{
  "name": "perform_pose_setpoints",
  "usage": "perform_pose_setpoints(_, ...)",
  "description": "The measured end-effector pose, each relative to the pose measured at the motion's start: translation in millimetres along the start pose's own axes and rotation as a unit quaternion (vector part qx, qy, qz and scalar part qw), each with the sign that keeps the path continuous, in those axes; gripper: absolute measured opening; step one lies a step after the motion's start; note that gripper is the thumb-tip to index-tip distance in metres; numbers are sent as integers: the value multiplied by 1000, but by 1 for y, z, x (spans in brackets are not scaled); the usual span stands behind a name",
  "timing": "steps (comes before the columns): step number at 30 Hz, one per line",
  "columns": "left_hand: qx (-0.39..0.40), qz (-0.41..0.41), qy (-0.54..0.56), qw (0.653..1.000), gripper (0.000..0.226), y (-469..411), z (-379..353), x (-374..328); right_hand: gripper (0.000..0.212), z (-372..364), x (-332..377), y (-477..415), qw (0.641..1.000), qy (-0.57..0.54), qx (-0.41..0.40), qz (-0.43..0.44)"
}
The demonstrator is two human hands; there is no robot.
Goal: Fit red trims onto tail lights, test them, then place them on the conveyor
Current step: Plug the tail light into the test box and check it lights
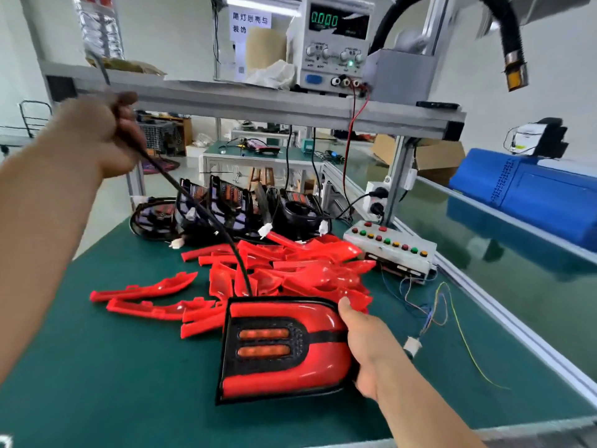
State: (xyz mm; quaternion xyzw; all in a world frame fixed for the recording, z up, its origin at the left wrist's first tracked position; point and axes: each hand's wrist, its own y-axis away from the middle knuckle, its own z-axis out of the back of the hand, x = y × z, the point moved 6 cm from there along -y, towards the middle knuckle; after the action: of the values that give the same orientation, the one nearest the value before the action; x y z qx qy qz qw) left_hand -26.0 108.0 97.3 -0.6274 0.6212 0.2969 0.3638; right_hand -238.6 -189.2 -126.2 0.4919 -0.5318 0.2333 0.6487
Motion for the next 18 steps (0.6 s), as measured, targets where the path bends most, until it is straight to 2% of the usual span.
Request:
perform_pose_setpoints(2,89,-38,-82,992,18,12,-24,-4,42,0,3,-1,997,69,-8,42)
perform_pose_setpoints(5,205,-60,-167,963,28,29,-53,3,39,5,16,-2,966,223,-41,125)
perform_pose_setpoints(7,246,-81,-234,937,33,33,-66,11,44,8,27,-2,917,351,-67,175)
perform_pose_setpoints(9,266,-103,-311,906,35,34,-73,20,49,11,39,-1,848,474,-105,211)
perform_pose_setpoints(10,278,-110,-351,887,35,35,-74,26,50,12,45,-1,823,505,-121,229)
perform_pose_setpoints(11,293,-118,-392,864,35,37,-76,32,50,14,51,0,814,506,-132,252)
perform_pose_setpoints(12,312,-125,-433,837,34,42,-78,39,50,16,57,0,822,481,-131,277)
perform_pose_setpoints(14,352,-134,-502,779,37,53,-82,52,40,18,71,-2,877,364,-85,300)
perform_pose_setpoints(16,378,-131,-546,736,33,63,-84,66,19,11,82,-5,935,216,10,282)
perform_pose_setpoints(18,392,-126,-592,692,33,74,-85,78,7,-4,86,-6,966,24,135,221)
